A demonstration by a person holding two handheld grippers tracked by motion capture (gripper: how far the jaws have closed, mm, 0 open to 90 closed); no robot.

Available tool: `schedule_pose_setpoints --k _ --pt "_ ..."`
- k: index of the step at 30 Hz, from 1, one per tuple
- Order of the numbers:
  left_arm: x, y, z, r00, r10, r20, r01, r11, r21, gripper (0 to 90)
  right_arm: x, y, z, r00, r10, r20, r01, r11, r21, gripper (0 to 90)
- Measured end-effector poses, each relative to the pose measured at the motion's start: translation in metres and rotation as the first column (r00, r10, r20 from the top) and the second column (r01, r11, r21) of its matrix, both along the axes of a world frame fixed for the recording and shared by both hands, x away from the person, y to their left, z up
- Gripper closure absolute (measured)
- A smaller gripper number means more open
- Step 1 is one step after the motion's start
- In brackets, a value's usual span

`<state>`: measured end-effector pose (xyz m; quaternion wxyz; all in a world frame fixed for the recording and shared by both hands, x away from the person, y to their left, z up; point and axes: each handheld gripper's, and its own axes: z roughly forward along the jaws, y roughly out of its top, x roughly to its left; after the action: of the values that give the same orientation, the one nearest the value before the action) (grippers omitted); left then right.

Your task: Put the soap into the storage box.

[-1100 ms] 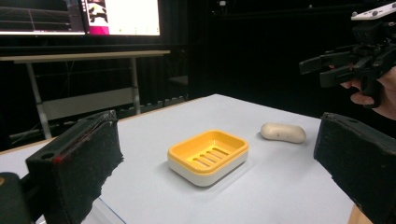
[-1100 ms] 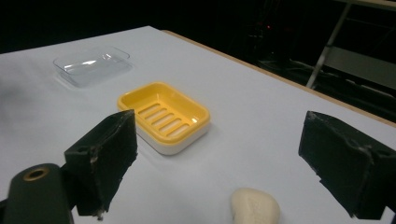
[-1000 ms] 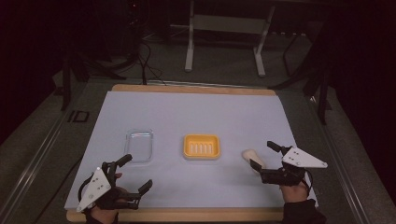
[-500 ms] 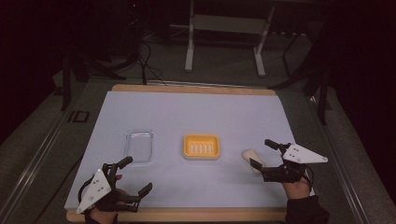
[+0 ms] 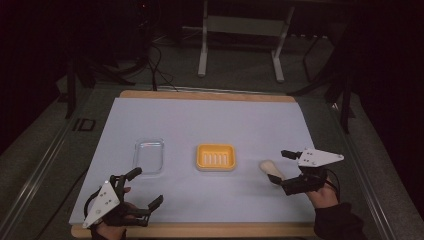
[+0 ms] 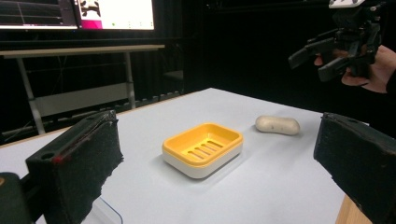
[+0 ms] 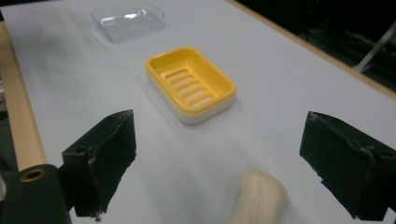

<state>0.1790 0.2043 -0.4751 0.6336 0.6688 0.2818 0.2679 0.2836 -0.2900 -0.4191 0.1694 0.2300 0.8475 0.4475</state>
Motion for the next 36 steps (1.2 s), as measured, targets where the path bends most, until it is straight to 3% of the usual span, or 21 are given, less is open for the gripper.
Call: schedule_pose_setpoints --k 5,9,11,18,19,22,23,24,25,26,27,28,30,32,33,36 --pt "0.001 -0.001 0.0 1.0 -0.003 -0.003 0.003 1.0 0.006 0.9 -0.002 0.001 0.0 0.9996 -0.011 -0.026 0.01 0.998 -0.069 9.6" --pt "0.001 -0.001 0.0 1.0 0.001 -0.005 -0.001 1.0 0.005 0.9 -0.002 0.0 -0.001 0.9983 -0.017 -0.055 0.011 0.995 -0.096 9.5" --pt "0.001 -0.001 0.0 1.0 0.002 -0.005 -0.002 1.0 0.006 0.9 -0.001 -0.001 0.0 0.9952 -0.027 -0.094 0.014 0.991 -0.13 9.0" --pt "0.001 -0.002 0.0 1.0 -0.002 -0.006 0.002 0.9999 0.011 0.9 0.001 0.0 -0.001 0.9877 -0.061 -0.144 0.029 0.976 -0.214 9.0" --pt "0.001 -0.002 0.0 1.0 -0.003 -0.006 0.003 1.0 0.008 0.9 0.001 0.0 -0.002 0.9843 -0.085 -0.155 0.045 0.969 -0.243 9.0" --pt "0.001 -0.002 0.0 1.0 -0.003 -0.005 0.003 1.0 0.005 0.9 0.002 0.0 -0.003 0.9796 -0.099 -0.175 0.049 0.962 -0.269 9.0" --pt "0.0 -0.002 0.0 1.0 -0.006 -0.003 0.006 1.0 0.006 0.9 0.005 0.0 -0.003 0.9695 -0.13 -0.208 0.063 0.952 -0.3 9.0" --pt "0.0 -0.002 0.0 1.0 -0.006 -0.003 0.006 1.0 0.006 0.9 0.005 0.0 -0.003 0.9695 -0.13 -0.208 0.063 0.952 -0.3 9.0" --pt "0.0 -0.002 0.0 1.0 -0.007 -0.001 0.007 0.9999 0.008 0.9 0.006 -0.001 -0.003 0.965 -0.15 -0.215 0.075 0.944 -0.322 9.0" --pt "0.0 -0.002 0.0 1.0 -0.007 -0.001 0.007 0.9999 0.008 0.9 0.008 -0.001 -0.004 0.9559 -0.165 -0.242 0.079 0.941 -0.33 9.0" --pt "0.0 -0.002 0.0 1.0 -0.007 0.0 0.007 0.9999 0.008 0.9 0.008 -0.001 -0.004 0.9559 -0.165 -0.242 0.079 0.941 -0.33 9.0" --pt "0.0 -0.003 0.0 1.0 -0.007 0.001 0.007 0.9999 0.009 0.9 0.009 -0.001 -0.006 0.9507 -0.188 -0.246 0.089 0.926 -0.366 9.0" --pt "0.0 -0.003 0.0 1.0 -0.008 0.0 0.008 0.9999 0.009 0.9 0.01 0.0 -0.007 0.9424 -0.206 -0.264 0.091 0.916 -0.39 9.0" --pt "0.0 -0.003 0.0 1.0 -0.007 -0.001 0.007 0.9999 0.008 0.9 0.011 0.0 -0.008 0.9414 -0.208 -0.265 0.088 0.911 -0.403 9.0" --pt "0.0 -0.003 0.0 1.0 -0.006 0.0 0.006 0.9999 0.009 0.9 0.012 0.0 -0.01 0.9334 -0.224 -0.28 0.087 0.899 -0.429 9.0" --pt "0.0 -0.003 0.0 1.0 -0.007 -0.001 0.007 0.9999 0.012 0.9 0.014 0.0 -0.012 0.9296 -0.231 -0.287 0.084 0.892 -0.444 9.0"
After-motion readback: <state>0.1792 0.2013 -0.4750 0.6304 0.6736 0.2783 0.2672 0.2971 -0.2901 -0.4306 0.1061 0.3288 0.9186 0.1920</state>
